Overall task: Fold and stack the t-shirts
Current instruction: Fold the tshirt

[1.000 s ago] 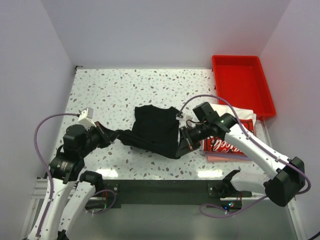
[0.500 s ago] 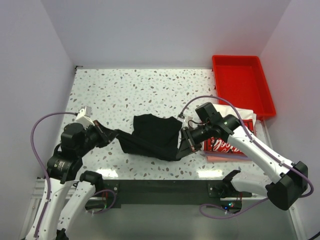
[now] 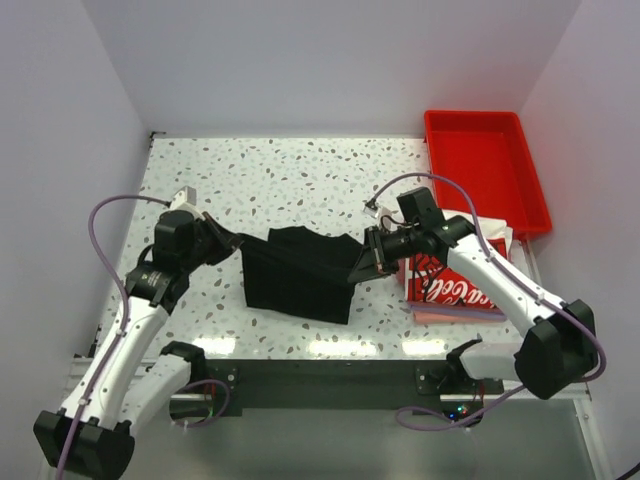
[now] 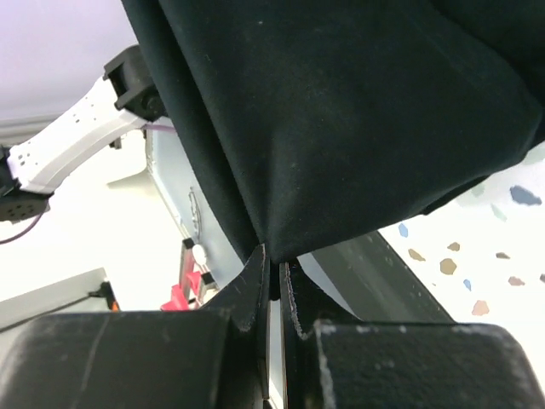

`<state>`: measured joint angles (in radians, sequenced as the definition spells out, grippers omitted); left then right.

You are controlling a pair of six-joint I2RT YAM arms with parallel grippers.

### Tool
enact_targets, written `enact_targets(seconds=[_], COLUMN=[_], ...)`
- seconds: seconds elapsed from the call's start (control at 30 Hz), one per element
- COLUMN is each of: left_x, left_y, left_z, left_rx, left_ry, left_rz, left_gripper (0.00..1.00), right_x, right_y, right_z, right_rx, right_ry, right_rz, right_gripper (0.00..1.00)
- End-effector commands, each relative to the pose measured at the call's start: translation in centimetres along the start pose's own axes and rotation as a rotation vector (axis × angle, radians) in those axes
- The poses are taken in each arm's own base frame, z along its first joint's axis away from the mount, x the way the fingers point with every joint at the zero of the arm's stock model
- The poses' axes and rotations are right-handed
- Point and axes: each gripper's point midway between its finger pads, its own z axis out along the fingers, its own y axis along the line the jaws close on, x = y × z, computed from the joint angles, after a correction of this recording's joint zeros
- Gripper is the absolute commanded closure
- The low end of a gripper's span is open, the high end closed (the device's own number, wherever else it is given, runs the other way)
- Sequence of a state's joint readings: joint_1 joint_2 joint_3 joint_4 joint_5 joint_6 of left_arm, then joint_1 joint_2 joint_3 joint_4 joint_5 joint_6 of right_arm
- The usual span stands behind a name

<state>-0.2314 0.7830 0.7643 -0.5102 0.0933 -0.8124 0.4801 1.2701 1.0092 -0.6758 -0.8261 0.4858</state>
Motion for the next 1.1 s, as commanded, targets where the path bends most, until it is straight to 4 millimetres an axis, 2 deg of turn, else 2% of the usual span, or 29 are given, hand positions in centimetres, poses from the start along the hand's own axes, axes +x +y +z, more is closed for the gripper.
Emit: enact_targets(seconds=[0.0,0.27,0.37,0.53,0.6,0.77,0.83,0.97,1.07], left_x=[-4.1,-4.7,-4.9,-4.1,-3.9,-4.2,-3.8,-4.2,-2.9], left_y=[-0.4,0.0,0.2,0.8,0.8,1.0,1.5,1.4,2.2], left_z=[1.6,5.4,6.9,10.0,11.2,13.3,14.4,16.2,18.1], left_rx=[-0.013,-0.036,-0.049,-0.068,-0.07,-0.085,-0.102,-0.108,-0.128], left_ry=[-0.168,-0.17,-0.161,-0.103,-0.086,-0.072,-0.054,-0.044,0.023], left_rz=[-0.007,0.0,0.006,0.008,0.009,0.017,0.019,0.033,0.029], left_gripper=[1.0,1.0,1.0,1.0,1.0,1.0,1.0,1.0,1.0], right_x=[-1.2,-4.3,-4.9,-7.3,-8.3,-9.8,-10.8,-12.1,-13.6], right_y=[0.1,-1.9,-3.1,-5.6,-6.1,-8.9,-9.4,-11.9,-12.9], right_z=[0.2,0.5,0.9,1.3,1.3,2.3,2.4,3.0,2.9], right_rx=[-0.037,-0.009,0.005,0.083,0.087,0.137,0.144,0.218,0.25], right_ry=[-0.009,-0.083,-0.083,-0.134,-0.158,-0.163,-0.177,-0.184,-0.211], right_rz=[0.017,0.066,0.095,0.108,0.113,0.168,0.162,0.17,0.167], right_gripper=[1.0,1.0,1.0,1.0,1.0,1.0,0.98,0.98,0.91])
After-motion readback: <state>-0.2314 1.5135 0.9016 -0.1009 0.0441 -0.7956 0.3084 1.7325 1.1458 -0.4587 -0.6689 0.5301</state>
